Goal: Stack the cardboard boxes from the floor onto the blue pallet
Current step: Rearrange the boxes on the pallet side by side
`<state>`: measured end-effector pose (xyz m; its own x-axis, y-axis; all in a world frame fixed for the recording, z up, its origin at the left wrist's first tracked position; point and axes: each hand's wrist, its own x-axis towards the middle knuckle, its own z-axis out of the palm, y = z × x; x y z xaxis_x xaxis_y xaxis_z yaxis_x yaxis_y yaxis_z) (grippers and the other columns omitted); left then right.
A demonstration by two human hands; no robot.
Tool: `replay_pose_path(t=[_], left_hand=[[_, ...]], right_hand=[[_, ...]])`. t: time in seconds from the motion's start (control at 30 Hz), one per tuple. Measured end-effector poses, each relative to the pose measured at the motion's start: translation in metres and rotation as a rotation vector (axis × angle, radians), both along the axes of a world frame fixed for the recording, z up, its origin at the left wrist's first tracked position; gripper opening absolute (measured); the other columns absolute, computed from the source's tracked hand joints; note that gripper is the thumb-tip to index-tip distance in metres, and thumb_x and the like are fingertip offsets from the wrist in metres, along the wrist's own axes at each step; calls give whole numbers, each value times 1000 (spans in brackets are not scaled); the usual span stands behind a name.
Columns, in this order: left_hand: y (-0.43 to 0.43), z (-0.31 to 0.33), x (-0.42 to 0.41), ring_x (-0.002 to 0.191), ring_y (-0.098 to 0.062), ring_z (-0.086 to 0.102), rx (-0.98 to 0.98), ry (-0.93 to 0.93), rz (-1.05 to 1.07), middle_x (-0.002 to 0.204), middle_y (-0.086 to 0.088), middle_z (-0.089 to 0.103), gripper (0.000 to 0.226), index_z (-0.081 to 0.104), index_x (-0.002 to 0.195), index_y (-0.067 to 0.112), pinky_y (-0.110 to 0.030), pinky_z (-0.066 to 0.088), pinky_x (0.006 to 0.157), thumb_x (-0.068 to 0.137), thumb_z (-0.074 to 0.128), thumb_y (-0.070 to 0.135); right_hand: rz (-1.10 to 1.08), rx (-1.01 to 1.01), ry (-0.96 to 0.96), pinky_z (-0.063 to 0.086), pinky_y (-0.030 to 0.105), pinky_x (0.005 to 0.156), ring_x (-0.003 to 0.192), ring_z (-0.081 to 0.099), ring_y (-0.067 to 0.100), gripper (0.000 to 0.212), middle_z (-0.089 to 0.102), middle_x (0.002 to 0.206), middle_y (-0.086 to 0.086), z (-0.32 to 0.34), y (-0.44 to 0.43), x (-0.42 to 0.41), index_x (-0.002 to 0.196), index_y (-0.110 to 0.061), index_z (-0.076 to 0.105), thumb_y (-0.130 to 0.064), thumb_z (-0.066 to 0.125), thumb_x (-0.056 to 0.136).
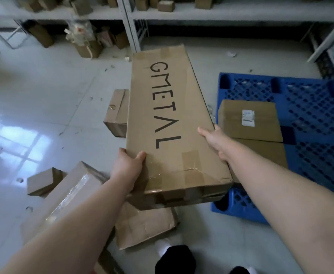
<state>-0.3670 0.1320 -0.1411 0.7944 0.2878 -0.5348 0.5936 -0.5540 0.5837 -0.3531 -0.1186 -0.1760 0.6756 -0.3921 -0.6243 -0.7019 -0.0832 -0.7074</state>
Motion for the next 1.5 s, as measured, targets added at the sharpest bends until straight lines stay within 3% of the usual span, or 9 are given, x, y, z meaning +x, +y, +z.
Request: replay_pose_path(t=[0.37, 0.53, 0.67, 0.93, 1.07, 1.27, 1.4, 1.5], left_hand=[[-206, 21, -111, 93, -26, 53, -56, -23, -139, 109, -6, 51, 52, 38, 127, 19, -40, 47, 74, 90, 59, 49], [-286, 28, -154, 95, -27, 54, -109, 11, -206, 104, -3, 48, 48, 35, 123, 22, -42, 49, 76, 91, 59, 49], [-345, 25, -162, 102, -31, 55, -133, 21, -290, 105, -4, 48, 41, 33, 112, 22, -44, 50, 89, 92, 59, 45], [-466, -24, -144, 109, -31, 56, -153, 63, -424, 123, -6, 54, 55, 35, 128, 21, -51, 49, 95, 88, 60, 49], [-528, -50, -135, 105, -29, 57, -136, 106, -475, 117, -5, 54, 53, 35, 128, 20, -44, 50, 91, 90, 59, 48], [-601, -96, -140, 112, -34, 57, -101, 157, -534, 123, -10, 56, 49, 36, 121, 18, -49, 49, 97, 90, 58, 49], [-649, -137, -151, 114, -33, 55, -75, 181, -499, 126, -10, 56, 56, 35, 130, 15, -45, 47, 98, 91, 56, 49], [-690, -166, -163, 114, -30, 55, -67, 210, -439, 129, -9, 54, 58, 32, 138, 16, -37, 45, 89, 94, 56, 44]], right_hand=[[-122, 17, -25, 24, 50, 115, 143, 26, 32, 81, 21, 159, 6, 42, -206, -142, 155, -26, 7, -47, 55, 94], [-194, -8, -33, 40, 52, 105, 126, 48, 32, 81, 44, 147, 3, 59, -284, -202, 150, -31, 27, -57, 62, 81], [-249, -21, -36, 46, 46, 97, 111, 56, 28, 61, 56, 131, 3, 62, -338, -228, 143, -26, 40, -48, 60, 89], [-390, -68, 14, 40, 44, 104, 128, 46, 29, 73, 41, 148, 5, 31, -446, -246, 153, -22, 20, -43, 57, 94], [-433, -69, 64, 38, 46, 107, 126, 47, 29, 70, 45, 144, 3, 5, -505, -246, 150, -24, 27, -47, 58, 92], [-451, -58, 140, 37, 49, 108, 128, 46, 30, 69, 45, 145, 3, -43, -576, -254, 150, -24, 28, -47, 57, 92], [-415, -45, 181, 36, 46, 108, 130, 44, 30, 68, 44, 146, 4, -87, -627, -255, 150, -25, 28, -48, 57, 92], [-368, -37, 211, 35, 44, 105, 131, 43, 29, 66, 43, 146, 4, -118, -669, -255, 149, -24, 29, -46, 55, 94]])
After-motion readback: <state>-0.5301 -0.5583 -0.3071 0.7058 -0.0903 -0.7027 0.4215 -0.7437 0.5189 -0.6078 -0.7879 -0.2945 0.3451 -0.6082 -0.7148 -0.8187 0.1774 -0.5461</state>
